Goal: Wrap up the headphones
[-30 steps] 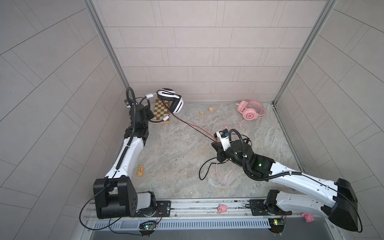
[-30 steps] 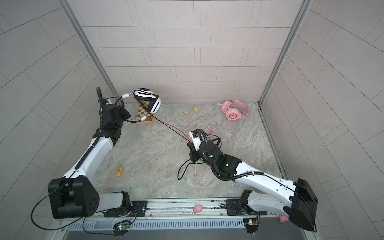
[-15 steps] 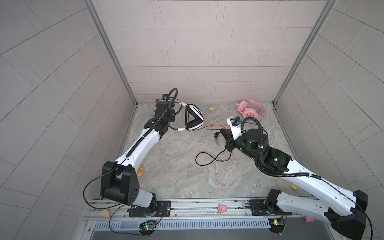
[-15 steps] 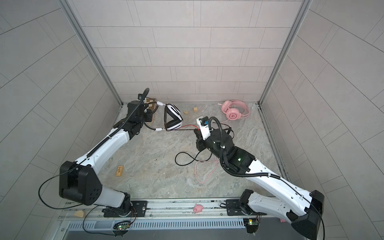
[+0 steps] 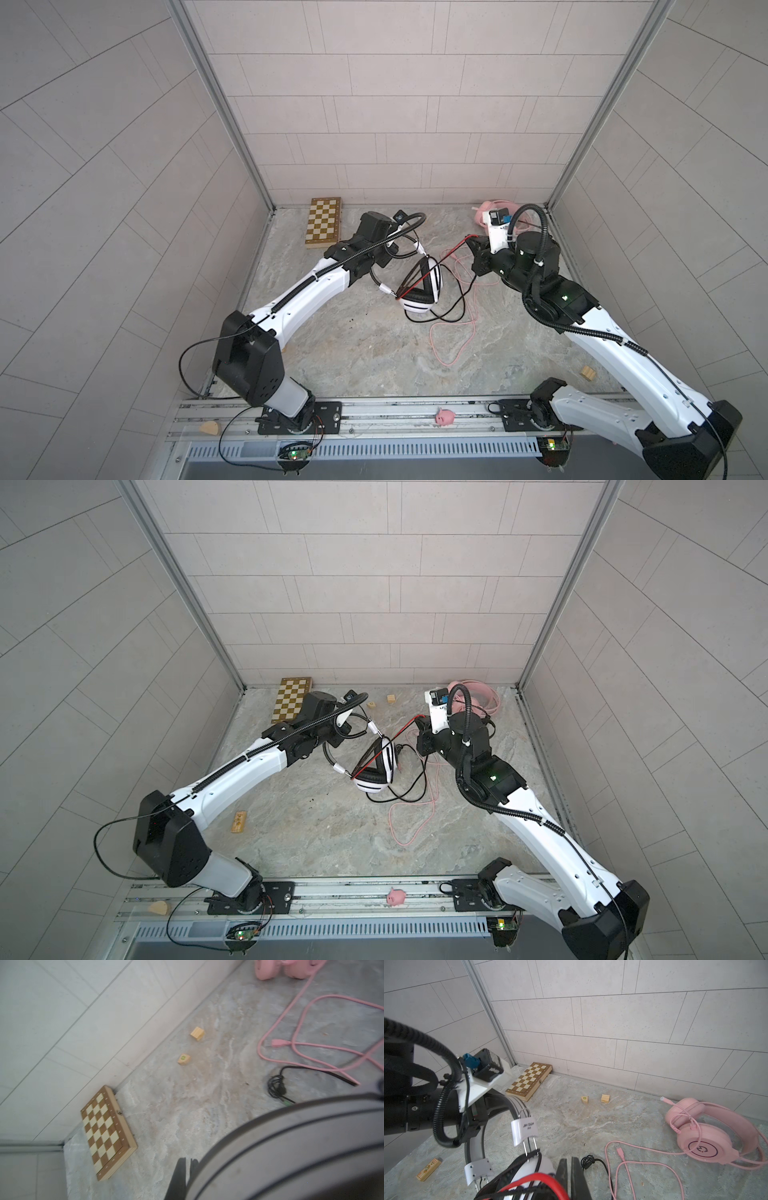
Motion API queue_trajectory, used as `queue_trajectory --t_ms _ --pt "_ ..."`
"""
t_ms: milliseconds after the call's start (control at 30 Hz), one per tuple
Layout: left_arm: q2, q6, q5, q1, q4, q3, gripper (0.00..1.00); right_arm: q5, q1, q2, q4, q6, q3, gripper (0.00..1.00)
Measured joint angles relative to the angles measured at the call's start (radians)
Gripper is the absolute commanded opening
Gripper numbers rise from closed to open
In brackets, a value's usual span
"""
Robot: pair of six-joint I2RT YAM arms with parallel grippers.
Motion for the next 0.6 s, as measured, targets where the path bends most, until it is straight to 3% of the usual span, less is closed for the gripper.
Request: queue_trajectory --t_ms 233,600 --pt "-0.001 0.035 0.186 -0.005 -0.065 0.026 0.0 -0.015 -0.079 0.012 0.055 0.027 -0.101 0.0" --pt "-0.043 0.041 0.331 -0.005 -0.079 0.026 0.0 -0.075 -0.124 0.102 0.189 0.124 -0.228 0.0"
